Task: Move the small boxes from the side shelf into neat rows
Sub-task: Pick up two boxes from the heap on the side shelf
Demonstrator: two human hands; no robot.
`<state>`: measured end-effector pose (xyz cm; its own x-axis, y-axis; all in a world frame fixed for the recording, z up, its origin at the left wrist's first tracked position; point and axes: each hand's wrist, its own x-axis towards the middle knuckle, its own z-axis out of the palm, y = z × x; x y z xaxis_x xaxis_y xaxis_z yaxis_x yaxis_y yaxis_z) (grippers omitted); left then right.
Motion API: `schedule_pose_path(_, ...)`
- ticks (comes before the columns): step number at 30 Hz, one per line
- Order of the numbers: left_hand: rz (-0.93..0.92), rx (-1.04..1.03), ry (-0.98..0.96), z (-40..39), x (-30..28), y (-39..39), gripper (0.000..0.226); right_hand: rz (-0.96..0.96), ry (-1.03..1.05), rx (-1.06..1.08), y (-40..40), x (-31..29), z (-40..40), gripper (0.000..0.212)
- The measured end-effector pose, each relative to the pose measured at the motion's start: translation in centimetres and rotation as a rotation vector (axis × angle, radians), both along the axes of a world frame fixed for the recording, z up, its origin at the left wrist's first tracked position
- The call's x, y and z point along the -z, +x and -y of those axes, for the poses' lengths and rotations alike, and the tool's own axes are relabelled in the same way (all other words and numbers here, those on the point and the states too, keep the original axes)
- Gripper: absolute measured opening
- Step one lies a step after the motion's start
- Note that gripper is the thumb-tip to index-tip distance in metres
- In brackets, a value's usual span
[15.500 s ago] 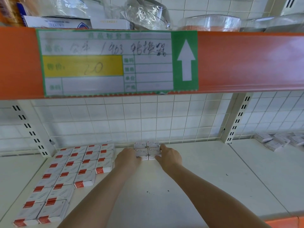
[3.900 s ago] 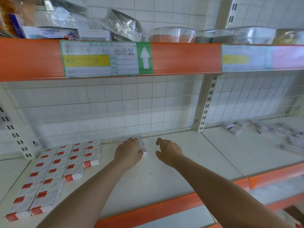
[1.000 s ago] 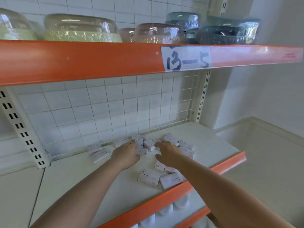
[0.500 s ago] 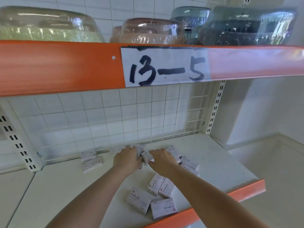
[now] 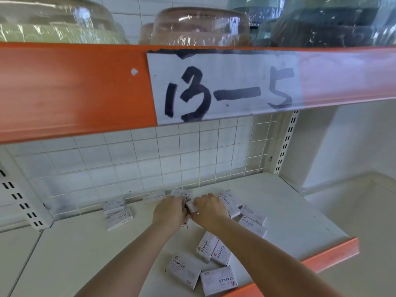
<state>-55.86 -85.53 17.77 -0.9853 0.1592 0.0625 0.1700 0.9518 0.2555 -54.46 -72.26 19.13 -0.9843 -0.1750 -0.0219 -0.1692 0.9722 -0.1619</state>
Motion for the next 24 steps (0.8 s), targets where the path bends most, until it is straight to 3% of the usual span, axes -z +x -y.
schedule_pose_path(10,0.008,-0.046,0.025,-0.2,-0.6,0.5,0.019,-0.023,0.006,-0.011,0.2,-0.1,0.1,0.037)
schedule_pose_path(17,0.003,-0.092,0.051,1.4,-2.1,1.7,0.043,-0.049,-0.015,0.005,1.5,-1.2,0.8,0.036)
schedule_pose_path(24,-0.022,-0.115,0.061,4.9,-3.9,3.7,0.039,-0.06,-0.032,-0.014,3.2,-2.7,2.2,0.051)
